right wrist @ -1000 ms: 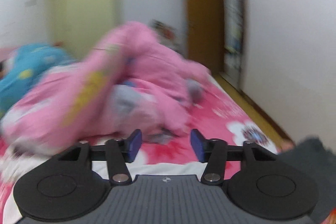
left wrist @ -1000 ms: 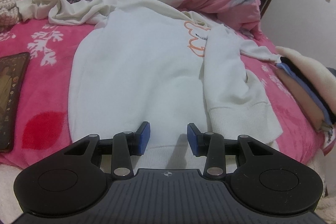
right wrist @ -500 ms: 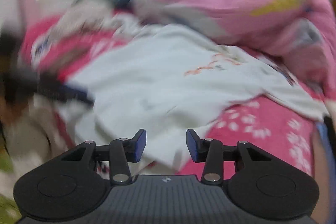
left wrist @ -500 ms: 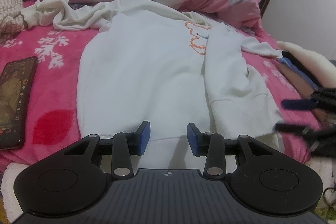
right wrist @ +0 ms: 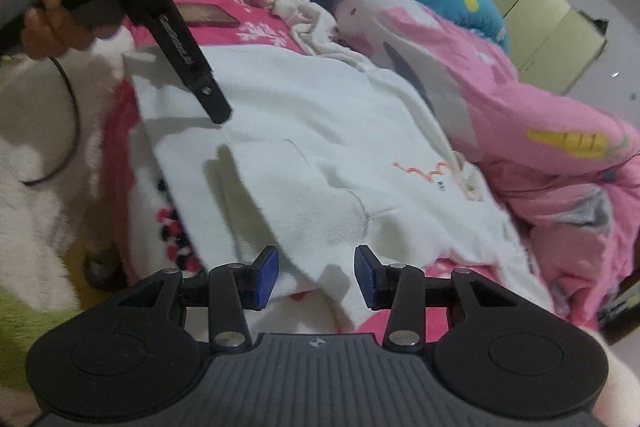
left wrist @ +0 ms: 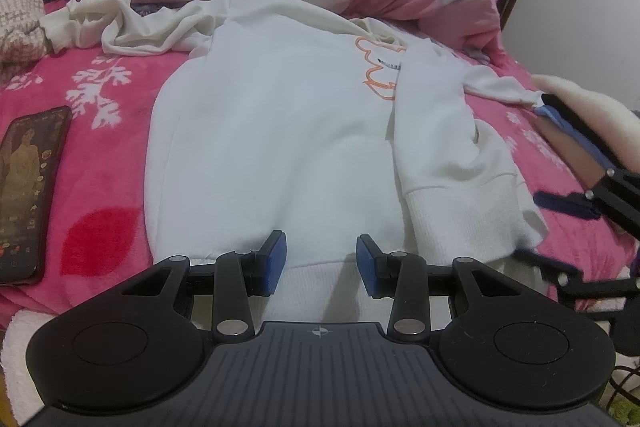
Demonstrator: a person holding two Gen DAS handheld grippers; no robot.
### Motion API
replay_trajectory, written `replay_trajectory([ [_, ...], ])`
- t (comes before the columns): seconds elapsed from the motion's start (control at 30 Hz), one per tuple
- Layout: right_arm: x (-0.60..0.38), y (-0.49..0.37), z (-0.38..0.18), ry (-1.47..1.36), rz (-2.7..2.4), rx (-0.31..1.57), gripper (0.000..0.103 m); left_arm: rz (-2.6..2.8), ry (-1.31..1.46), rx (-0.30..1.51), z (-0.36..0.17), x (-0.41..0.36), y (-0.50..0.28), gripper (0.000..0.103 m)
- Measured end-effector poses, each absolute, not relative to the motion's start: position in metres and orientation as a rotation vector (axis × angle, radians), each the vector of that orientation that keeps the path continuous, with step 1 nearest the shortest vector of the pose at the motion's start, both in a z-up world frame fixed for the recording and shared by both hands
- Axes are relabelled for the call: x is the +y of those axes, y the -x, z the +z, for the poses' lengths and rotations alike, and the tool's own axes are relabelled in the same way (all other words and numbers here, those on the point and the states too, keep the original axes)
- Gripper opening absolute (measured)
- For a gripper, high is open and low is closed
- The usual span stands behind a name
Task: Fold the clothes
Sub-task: 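Release the sleeve and move the right tool toward the hoodie's other side, then grasp the hoodie hem with the left tool while the right tool grasps the hem too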
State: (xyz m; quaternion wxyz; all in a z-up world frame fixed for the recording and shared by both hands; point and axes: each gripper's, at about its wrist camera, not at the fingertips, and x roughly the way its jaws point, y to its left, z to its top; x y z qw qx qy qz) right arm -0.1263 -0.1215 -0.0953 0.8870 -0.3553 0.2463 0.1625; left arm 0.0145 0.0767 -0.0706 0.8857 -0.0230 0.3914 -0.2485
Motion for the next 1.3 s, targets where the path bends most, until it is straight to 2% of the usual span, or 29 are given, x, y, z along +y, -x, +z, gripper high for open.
replay_trajectory([
  [0.07,-0.120,0.122,-0.096,0.739,0.295,0.485,0.038,-0.516,0.048,0.815,-0.071,0.076,-0.014,0.038],
  [0.23,-0.128,0.121,-0.094,0.692,0.174,0.426,0.033,-0.514,0.051,0.818,-0.071,0.076,-0.016,0.038],
  [0.37,-0.129,0.125,-0.101,0.666,0.192,0.440,0.032,-0.512,0.044,0.818,-0.071,0.074,-0.016,0.038],
  [0.53,-0.111,0.122,-0.112,0.756,0.187,0.349,0.031,-0.506,0.040,0.818,-0.071,0.073,-0.015,0.038],
  [0.63,-0.117,0.106,-0.108,0.736,0.030,0.296,0.020,-0.503,0.035,0.819,-0.070,0.072,-0.014,0.038],
  [0.73,-0.134,0.093,-0.105,0.647,-0.049,0.325,0.011,-0.500,0.024,0.821,-0.071,0.070,-0.015,0.039],
  [0.97,-0.131,0.087,-0.115,0.670,-0.044,0.233,0.007,-0.479,-0.003,0.826,-0.070,0.064,-0.014,0.038],
  [1.17,-0.215,0.097,-0.081,0.270,-0.285,0.266,0.004,-0.486,-0.029,0.823,-0.071,0.062,-0.013,0.038],
  [1.3,-0.276,0.103,-0.116,-0.040,-0.350,0.482,0.004,-0.506,-0.037,0.827,-0.069,0.062,-0.013,0.038],
])
